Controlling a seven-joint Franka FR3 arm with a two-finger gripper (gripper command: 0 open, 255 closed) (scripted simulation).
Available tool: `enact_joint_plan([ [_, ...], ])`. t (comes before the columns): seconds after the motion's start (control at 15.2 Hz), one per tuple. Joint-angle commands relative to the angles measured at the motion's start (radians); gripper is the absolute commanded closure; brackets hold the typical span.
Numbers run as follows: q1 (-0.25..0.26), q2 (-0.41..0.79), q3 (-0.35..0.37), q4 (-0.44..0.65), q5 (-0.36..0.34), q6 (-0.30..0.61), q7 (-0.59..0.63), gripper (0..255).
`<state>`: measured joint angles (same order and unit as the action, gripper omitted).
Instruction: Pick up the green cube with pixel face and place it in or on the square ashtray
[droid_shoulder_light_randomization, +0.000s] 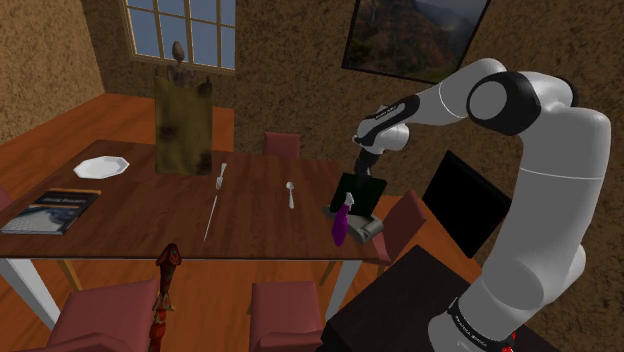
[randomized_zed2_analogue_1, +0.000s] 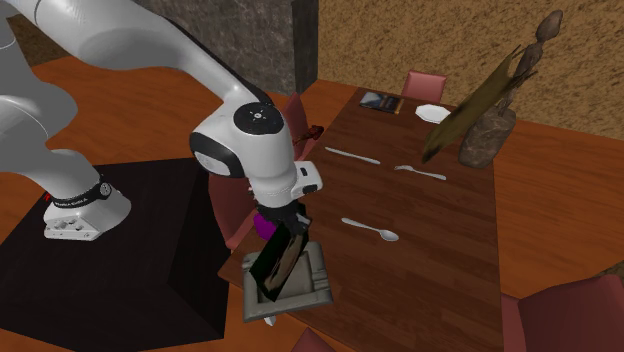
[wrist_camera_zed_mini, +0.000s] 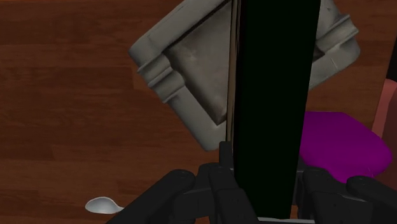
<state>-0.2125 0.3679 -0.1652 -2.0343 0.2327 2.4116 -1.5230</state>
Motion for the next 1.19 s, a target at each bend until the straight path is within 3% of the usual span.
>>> enact_joint_plan([
  [0.0,-0.002,0.005,-0.003,-0.006,-0.001,0.004,-0.001,0],
  [0.33,-0.003,0.005,-0.003,-0.002,-0.002,-0.001,0.0,0],
  [0.59,0.001,-0.081,-0.021,0.017,-0.036,-0.103,0.022,0],
  [1.12,0.001,-0.081,-0.021,0.017,-0.036,-0.103,0.022,0],
])
